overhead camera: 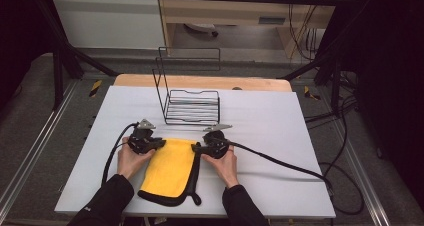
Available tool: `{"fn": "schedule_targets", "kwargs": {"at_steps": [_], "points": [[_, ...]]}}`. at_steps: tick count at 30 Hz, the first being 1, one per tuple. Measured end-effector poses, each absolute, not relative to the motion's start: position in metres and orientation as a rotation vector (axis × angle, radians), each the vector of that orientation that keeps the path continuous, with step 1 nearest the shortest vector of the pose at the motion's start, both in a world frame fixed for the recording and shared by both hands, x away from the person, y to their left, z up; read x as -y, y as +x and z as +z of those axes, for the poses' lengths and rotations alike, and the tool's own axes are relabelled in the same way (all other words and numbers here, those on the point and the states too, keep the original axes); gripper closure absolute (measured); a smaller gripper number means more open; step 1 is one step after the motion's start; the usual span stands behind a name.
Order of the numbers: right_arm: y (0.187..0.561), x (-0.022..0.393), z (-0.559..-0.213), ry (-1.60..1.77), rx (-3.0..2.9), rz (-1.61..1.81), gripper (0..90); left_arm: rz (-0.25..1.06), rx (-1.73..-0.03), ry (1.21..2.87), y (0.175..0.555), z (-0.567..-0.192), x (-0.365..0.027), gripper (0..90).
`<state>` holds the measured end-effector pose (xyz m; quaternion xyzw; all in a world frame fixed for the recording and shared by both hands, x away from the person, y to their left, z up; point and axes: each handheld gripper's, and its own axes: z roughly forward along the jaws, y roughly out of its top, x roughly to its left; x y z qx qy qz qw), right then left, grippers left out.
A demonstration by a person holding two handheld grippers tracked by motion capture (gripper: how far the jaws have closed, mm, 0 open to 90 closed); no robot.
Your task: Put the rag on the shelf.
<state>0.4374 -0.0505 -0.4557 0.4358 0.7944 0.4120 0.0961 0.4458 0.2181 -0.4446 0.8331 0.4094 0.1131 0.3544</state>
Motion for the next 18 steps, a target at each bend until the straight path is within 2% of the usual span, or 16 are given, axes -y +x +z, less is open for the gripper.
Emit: {"fn": "schedule_targets", "kwargs": {"at_steps": [14,18], "points": [[0.4362,0.0472,-0.4565,1.43,-2.389,1.288,72.9,0.286,-1.05,2.151,0.4464,-0.4448,-0.2192,80.2],[0.4371,0.0472,-0.4566,1.453,-2.4,1.3,77.4,0.281,-1.054,2.146,0.4462,-0.4447,-0.2194,80.5]]}}
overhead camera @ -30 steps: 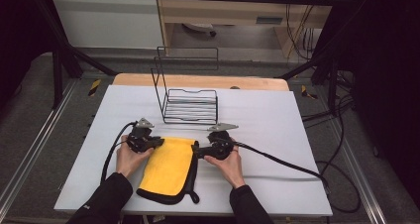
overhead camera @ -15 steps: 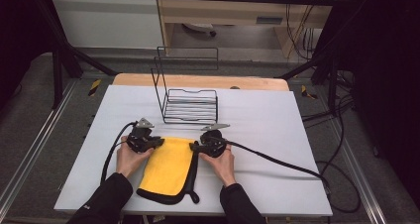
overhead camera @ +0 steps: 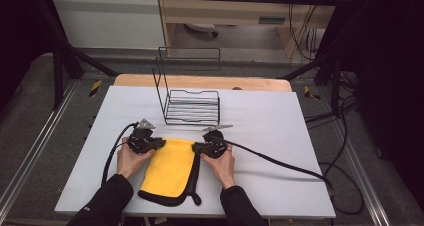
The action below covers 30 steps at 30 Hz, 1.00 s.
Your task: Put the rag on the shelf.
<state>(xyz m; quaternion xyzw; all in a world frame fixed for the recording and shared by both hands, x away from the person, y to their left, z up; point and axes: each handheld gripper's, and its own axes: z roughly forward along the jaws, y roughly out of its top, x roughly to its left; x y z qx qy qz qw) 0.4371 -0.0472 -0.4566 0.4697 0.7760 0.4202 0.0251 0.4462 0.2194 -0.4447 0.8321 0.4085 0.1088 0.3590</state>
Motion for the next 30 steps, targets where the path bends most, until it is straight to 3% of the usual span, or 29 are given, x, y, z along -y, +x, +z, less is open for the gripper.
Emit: {"fn": "schedule_targets", "kwargs": {"at_steps": [30], "points": [[0.412,0.053,-0.423,1.264,-2.314,1.465,79.1,0.339,-0.971,2.015,0.418,-0.408,-0.237,83.1]]}}
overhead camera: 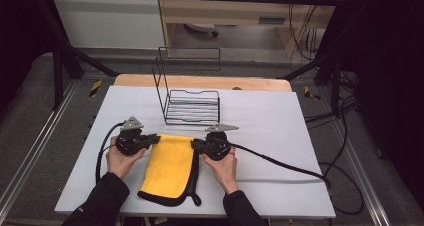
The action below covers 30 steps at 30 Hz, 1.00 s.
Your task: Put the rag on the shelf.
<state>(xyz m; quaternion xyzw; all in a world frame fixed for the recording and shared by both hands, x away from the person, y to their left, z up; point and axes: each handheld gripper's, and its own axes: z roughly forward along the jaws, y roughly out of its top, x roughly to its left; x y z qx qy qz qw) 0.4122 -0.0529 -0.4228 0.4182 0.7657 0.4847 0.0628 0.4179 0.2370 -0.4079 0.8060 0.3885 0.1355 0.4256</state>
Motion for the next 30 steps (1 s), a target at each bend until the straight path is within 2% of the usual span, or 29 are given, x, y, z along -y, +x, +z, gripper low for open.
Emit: {"fn": "schedule_targets", "kwargs": {"at_steps": [30], "points": [[0.397,0.052,-0.373,1.063,-2.216,1.555,79.0,0.426,-0.905,1.879,0.393,-0.365,-0.248,83.1]]}}
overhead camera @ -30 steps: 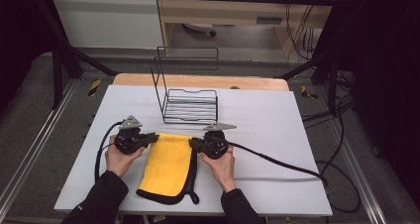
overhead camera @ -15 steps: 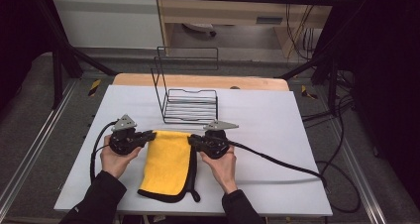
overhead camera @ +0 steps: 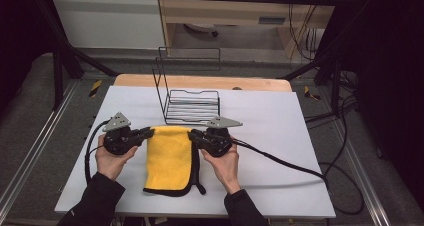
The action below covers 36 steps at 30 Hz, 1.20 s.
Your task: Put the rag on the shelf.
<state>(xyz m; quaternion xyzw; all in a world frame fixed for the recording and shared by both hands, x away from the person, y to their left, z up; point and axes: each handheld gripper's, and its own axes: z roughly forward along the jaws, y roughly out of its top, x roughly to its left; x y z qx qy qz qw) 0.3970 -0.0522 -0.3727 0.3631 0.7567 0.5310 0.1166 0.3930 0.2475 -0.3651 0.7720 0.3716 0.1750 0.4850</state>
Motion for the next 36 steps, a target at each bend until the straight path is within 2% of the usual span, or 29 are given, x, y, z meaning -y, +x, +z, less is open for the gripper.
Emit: {"fn": "schedule_targets", "kwargs": {"at_steps": [36], "points": [[0.384,0.067,-0.327,0.921,-2.105,1.585,79.1,0.517,-0.824,1.757,0.376,-0.328,-0.236,83.1]]}}
